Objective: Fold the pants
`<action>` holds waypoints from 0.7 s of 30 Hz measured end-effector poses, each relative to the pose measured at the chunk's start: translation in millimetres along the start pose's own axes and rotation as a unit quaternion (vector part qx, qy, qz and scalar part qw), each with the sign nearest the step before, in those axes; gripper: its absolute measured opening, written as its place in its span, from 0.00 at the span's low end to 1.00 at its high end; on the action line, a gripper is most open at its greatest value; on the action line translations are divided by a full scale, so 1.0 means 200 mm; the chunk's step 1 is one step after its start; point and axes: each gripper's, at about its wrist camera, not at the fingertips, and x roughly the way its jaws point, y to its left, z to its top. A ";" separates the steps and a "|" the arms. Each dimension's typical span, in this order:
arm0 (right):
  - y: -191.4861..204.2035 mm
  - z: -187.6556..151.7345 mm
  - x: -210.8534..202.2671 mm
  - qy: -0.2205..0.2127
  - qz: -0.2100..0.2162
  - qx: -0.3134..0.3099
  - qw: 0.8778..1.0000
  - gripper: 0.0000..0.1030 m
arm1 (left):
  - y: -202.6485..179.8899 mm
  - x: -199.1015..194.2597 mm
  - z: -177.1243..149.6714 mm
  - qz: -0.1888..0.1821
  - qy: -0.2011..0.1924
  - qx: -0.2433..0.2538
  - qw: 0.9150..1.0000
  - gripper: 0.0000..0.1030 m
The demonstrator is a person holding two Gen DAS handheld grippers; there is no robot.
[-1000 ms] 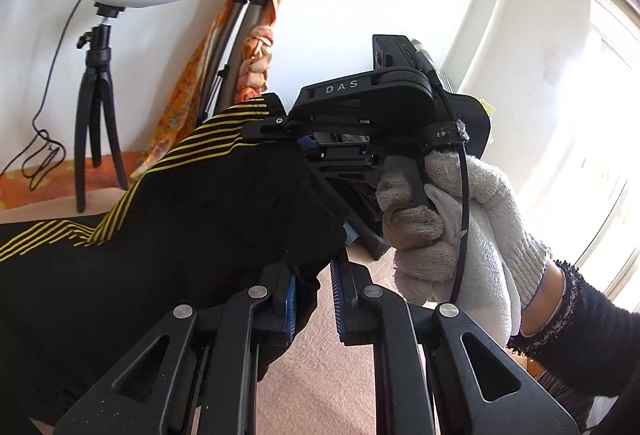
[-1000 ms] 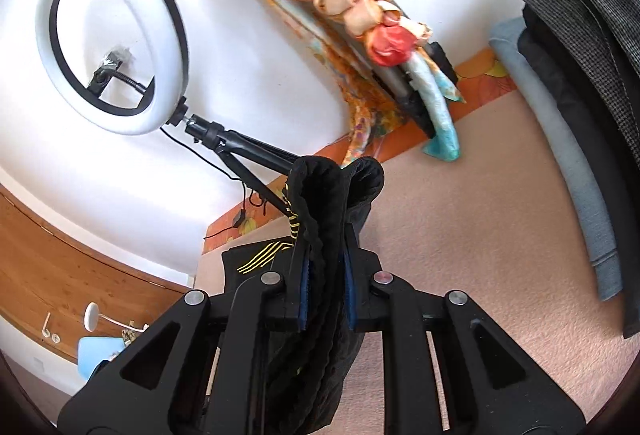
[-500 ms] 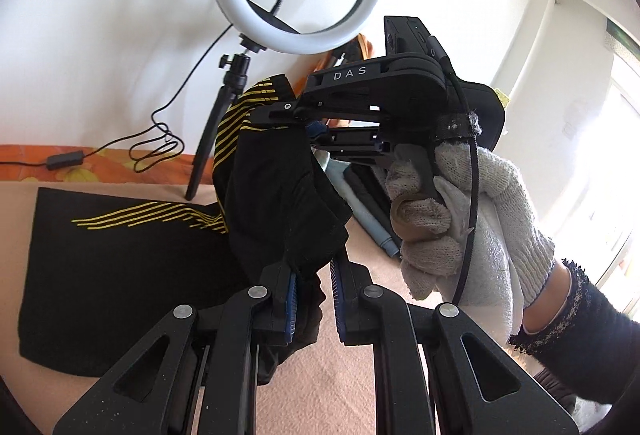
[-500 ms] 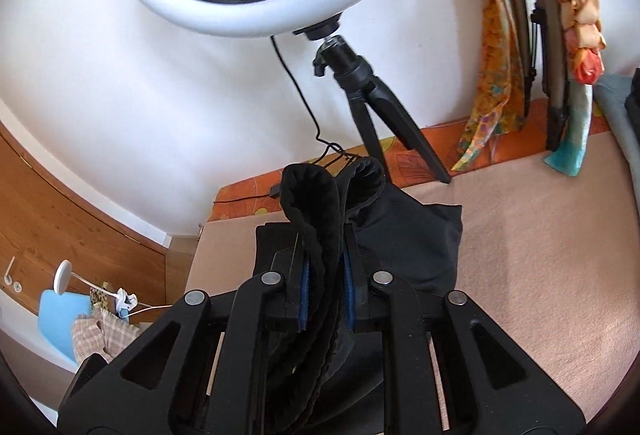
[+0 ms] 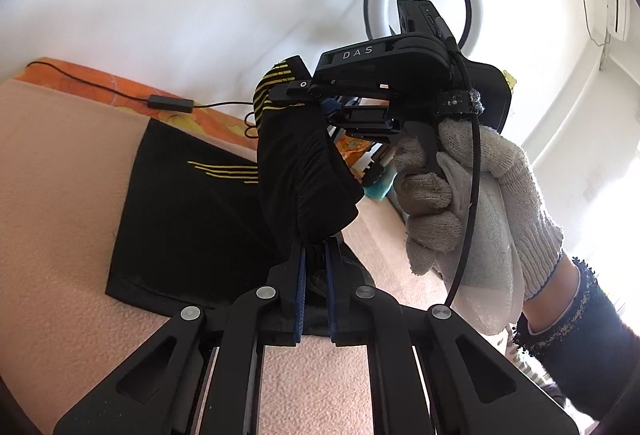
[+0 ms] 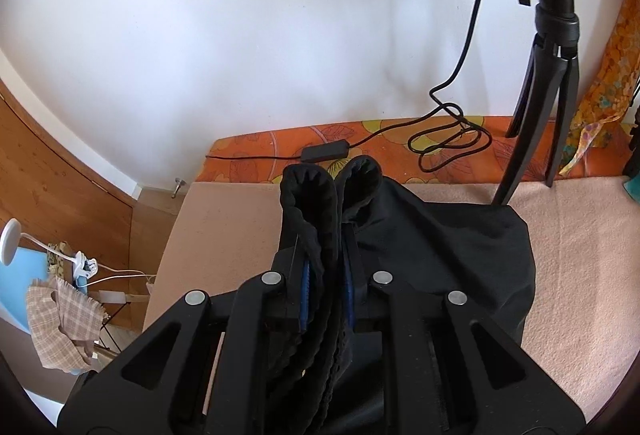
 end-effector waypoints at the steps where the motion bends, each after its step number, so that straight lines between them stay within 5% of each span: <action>1: 0.01 0.00 0.04 0.005 -0.004 -0.001 1.000 0.14 | 0.02 -0.01 -0.01 0.003 0.001 -0.003 1.000 0.07; 12: 0.11 -0.08 0.44 0.059 -0.026 -0.016 0.998 0.14 | 0.16 -0.10 -0.04 0.068 0.000 -0.019 0.998 0.08; 14: 0.12 -0.09 0.50 0.070 -0.016 -0.020 0.997 0.21 | 0.17 -0.14 -0.03 0.082 -0.010 -0.020 0.996 0.08; 18: 0.14 -0.10 0.47 0.059 0.035 -0.023 0.997 0.56 | 0.21 -0.15 0.02 0.115 -0.025 -0.015 0.993 0.13; 21: 0.14 -0.10 0.35 0.032 0.049 -0.040 0.998 0.60 | 0.16 -0.14 0.04 0.126 -0.029 0.008 0.992 0.18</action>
